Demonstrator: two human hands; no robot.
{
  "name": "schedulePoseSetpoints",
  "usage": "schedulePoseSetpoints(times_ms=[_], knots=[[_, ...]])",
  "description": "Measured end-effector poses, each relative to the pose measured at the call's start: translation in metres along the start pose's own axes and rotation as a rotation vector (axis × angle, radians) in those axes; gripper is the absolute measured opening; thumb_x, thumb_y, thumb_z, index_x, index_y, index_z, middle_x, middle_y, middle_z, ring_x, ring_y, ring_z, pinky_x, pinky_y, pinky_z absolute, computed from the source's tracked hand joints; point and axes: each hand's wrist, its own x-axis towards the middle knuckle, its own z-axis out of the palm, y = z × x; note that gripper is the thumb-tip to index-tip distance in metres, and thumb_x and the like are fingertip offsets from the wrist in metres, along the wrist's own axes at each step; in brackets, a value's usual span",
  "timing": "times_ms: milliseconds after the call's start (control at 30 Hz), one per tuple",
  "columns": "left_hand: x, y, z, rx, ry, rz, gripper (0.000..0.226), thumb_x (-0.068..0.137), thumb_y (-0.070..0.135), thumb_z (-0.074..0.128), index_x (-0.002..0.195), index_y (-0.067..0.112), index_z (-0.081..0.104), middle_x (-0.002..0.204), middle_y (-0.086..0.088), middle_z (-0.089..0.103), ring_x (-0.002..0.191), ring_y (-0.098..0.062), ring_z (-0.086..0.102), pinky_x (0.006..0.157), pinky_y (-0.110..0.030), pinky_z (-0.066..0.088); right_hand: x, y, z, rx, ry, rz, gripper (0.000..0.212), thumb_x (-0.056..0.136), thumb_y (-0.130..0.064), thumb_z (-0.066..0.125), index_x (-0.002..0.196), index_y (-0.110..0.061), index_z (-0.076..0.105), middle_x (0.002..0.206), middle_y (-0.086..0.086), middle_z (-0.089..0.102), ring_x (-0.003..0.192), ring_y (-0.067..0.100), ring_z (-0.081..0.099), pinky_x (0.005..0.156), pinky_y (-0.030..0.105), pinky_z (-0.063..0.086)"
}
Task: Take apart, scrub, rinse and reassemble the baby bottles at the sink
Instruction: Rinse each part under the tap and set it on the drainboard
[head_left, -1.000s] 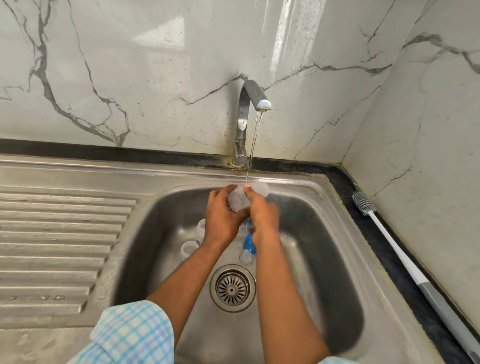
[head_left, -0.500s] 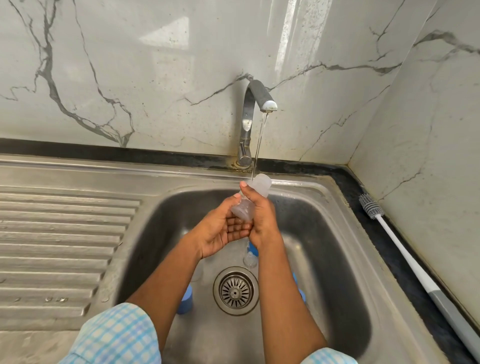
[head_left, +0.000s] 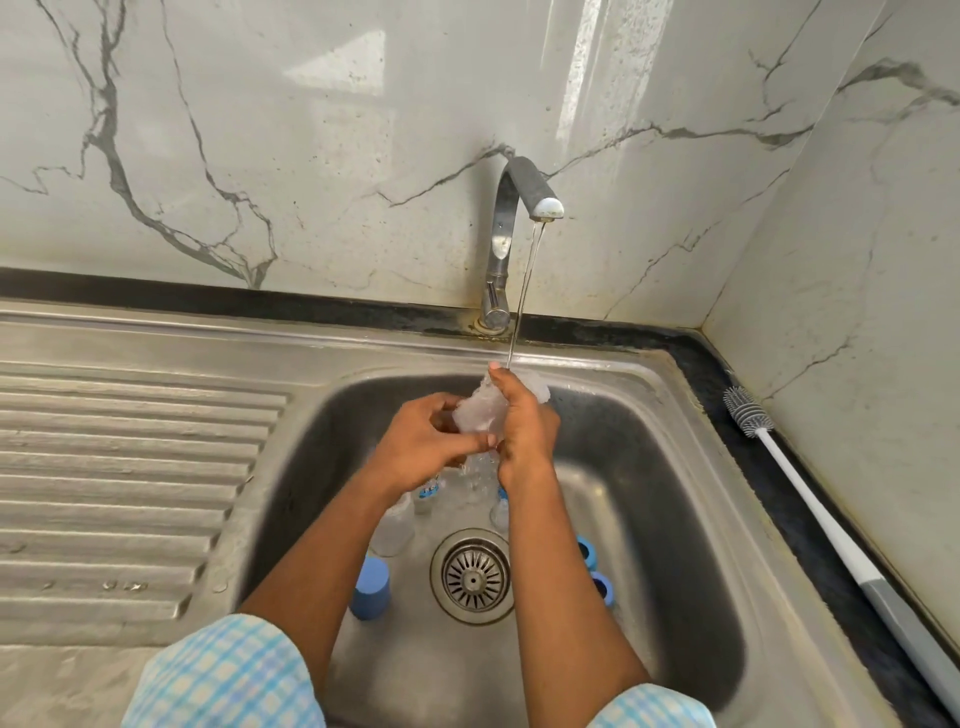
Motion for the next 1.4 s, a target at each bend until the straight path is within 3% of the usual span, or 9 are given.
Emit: schedulePoseSetpoints(times_ms=[100,233,533,667,833,1000,1133,1267,1400], knots=[[-0.009,0.001,-0.003,-0.527,-0.135,-0.309,0.051,0.097,0.047,0.047,0.108,0.0,0.063,0.068,-0.01,0.06,0.052,-0.013,0.052,0.064,-0.035,0.059,-0.001,-0.004,0.005,-0.004,-0.176,0.007,0.029,0.079,-0.033,0.078,0.096,-0.011,0.07,0.097,0.014,0.072,0.09,0.028,0.069,0.085,0.042,0.055],[-0.009,0.001,-0.007,-0.693,-0.245,-0.42,0.059,0.094,0.055,0.05,0.11,0.0,0.063,0.066,-0.01,0.056,0.05,-0.011,0.052,0.062,-0.031,0.06,-0.003,-0.004,0.005,0.027,-0.252,-0.058,0.024,0.074,-0.029,0.076,0.089,-0.012,0.068,0.087,0.016,0.071,0.082,0.03,0.066,0.081,0.042,0.053],[0.0,-0.012,0.009,0.235,0.054,0.204,0.062,0.07,0.023,0.089,0.124,0.026,0.06,0.108,0.012,0.068,0.096,-0.003,0.066,0.084,-0.019,0.054,0.002,-0.006,-0.003,0.034,0.175,-0.065,0.012,0.084,-0.015,0.072,0.086,-0.01,0.062,0.08,0.008,0.065,0.069,0.02,0.062,0.059,0.029,0.054],[-0.007,0.004,0.017,-0.201,-0.06,-0.015,0.031,0.086,0.031,0.074,0.108,0.01,0.069,0.092,-0.006,0.073,0.079,-0.015,0.068,0.076,-0.028,0.059,0.001,-0.012,-0.001,0.106,0.042,-0.102,0.019,0.079,-0.021,0.08,0.088,-0.011,0.067,0.078,0.014,0.071,0.075,0.029,0.068,0.077,0.045,0.058],[-0.005,0.01,0.024,-0.557,-0.115,-0.243,0.035,0.091,0.037,0.065,0.103,0.004,0.069,0.085,-0.015,0.069,0.068,-0.017,0.064,0.071,-0.034,0.06,0.002,-0.013,-0.002,0.154,-0.15,-0.107,0.032,0.074,-0.022,0.082,0.098,-0.009,0.065,0.081,0.013,0.068,0.079,0.029,0.066,0.076,0.044,0.055],[0.001,-0.006,0.037,0.023,0.241,0.208,0.039,0.077,0.021,0.08,0.112,0.027,0.066,0.095,0.007,0.074,0.085,-0.008,0.069,0.077,-0.027,0.057,0.007,0.004,0.003,-0.011,-0.022,-0.091,0.044,0.078,-0.021,0.08,0.117,-0.009,0.063,0.107,0.014,0.07,0.096,0.028,0.069,0.09,0.048,0.057],[0.004,-0.011,0.033,0.277,0.331,0.292,0.046,0.078,0.032,0.073,0.123,0.033,0.063,0.096,0.012,0.073,0.084,-0.002,0.067,0.072,-0.023,0.053,0.006,0.015,0.006,-0.076,-0.033,-0.091,0.052,0.074,-0.021,0.084,0.12,-0.009,0.062,0.106,0.013,0.072,0.098,0.028,0.071,0.089,0.046,0.059],[0.005,0.0,0.03,-0.241,0.17,0.025,0.009,0.088,0.023,0.069,0.085,0.015,0.069,0.066,0.002,0.066,0.065,-0.013,0.059,0.061,-0.029,0.052,0.007,0.008,0.002,-0.101,-0.186,-0.092,0.051,0.072,-0.018,0.084,0.116,-0.004,0.063,0.102,0.02,0.071,0.091,0.031,0.071,0.08,0.046,0.06],[0.001,0.01,0.027,-0.721,-0.095,-0.317,0.044,0.091,0.049,0.063,0.097,0.006,0.07,0.063,-0.004,0.057,0.059,-0.013,0.055,0.059,-0.026,0.056,0.009,0.007,-0.002,-0.13,-0.244,-0.03,0.068,0.064,-0.04,0.083,0.122,-0.013,0.061,0.105,0.015,0.071,0.096,0.033,0.069,0.078,0.04,0.057]])
